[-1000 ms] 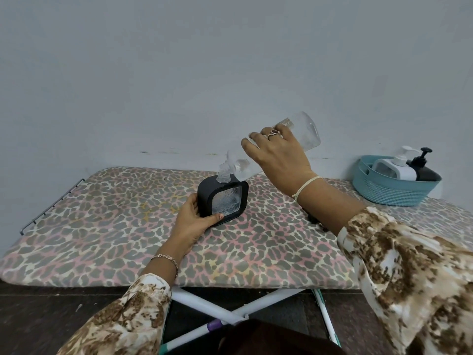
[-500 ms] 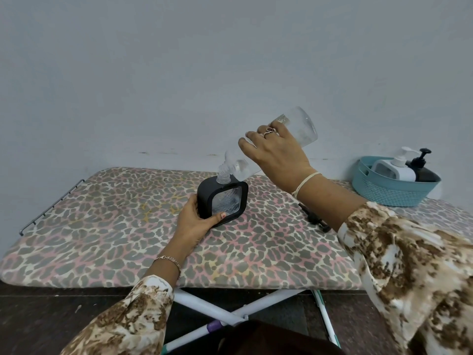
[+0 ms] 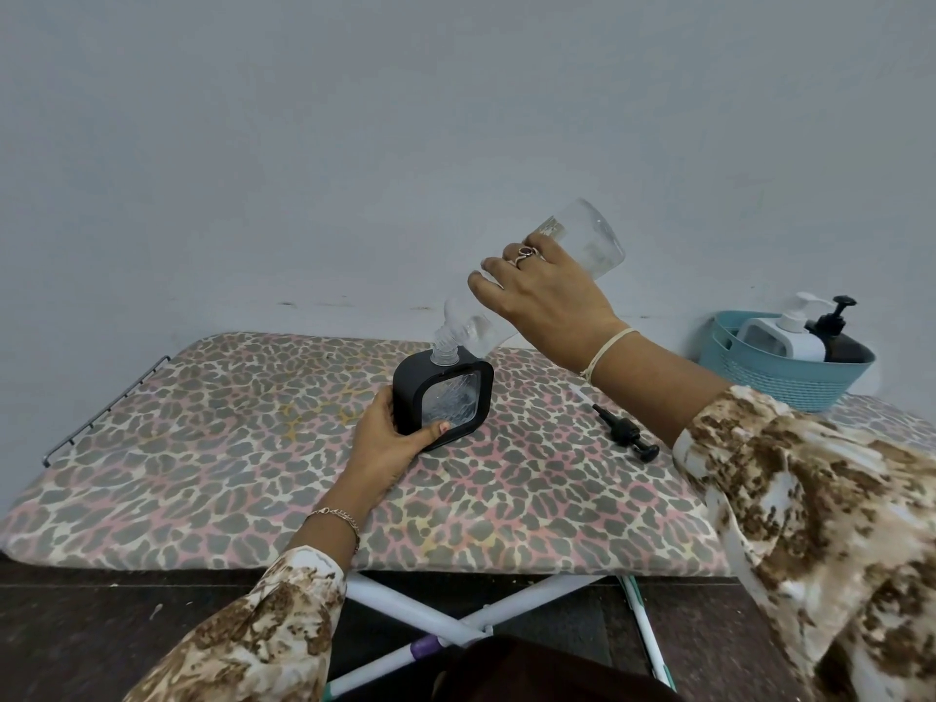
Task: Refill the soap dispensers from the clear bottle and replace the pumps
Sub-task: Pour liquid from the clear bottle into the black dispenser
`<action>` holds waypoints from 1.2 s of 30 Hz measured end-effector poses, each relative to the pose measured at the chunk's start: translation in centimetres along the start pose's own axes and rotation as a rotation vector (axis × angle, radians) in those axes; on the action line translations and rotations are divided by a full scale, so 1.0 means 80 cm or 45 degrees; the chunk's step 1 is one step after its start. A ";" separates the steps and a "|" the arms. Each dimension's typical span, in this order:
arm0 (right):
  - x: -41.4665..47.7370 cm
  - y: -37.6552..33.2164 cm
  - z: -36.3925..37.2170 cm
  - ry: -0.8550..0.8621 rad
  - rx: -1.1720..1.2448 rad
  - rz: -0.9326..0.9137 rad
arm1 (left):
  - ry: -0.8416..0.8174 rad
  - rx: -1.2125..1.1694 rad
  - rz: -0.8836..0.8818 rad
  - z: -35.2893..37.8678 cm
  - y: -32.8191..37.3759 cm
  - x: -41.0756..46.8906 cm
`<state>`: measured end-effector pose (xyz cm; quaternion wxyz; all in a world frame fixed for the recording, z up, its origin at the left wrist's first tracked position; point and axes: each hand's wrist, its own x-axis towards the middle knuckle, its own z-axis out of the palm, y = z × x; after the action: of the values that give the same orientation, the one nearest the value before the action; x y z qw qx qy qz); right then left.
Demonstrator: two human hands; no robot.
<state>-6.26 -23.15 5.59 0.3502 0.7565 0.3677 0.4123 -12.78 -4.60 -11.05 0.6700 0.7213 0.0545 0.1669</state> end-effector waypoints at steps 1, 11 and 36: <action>0.000 0.001 -0.001 0.001 0.001 -0.008 | 0.000 -0.008 -0.004 0.000 0.000 0.000; 0.003 0.008 -0.010 0.024 0.007 -0.075 | -0.013 -0.006 -0.004 0.001 0.002 -0.002; 0.036 0.021 -0.003 0.214 -0.251 -0.289 | -0.002 0.032 -0.027 -0.002 -0.005 0.003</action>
<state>-4.90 -21.47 8.15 0.4351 0.6349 0.4365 0.4660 -12.58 -4.33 -11.42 0.6627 0.7291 0.0636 0.1586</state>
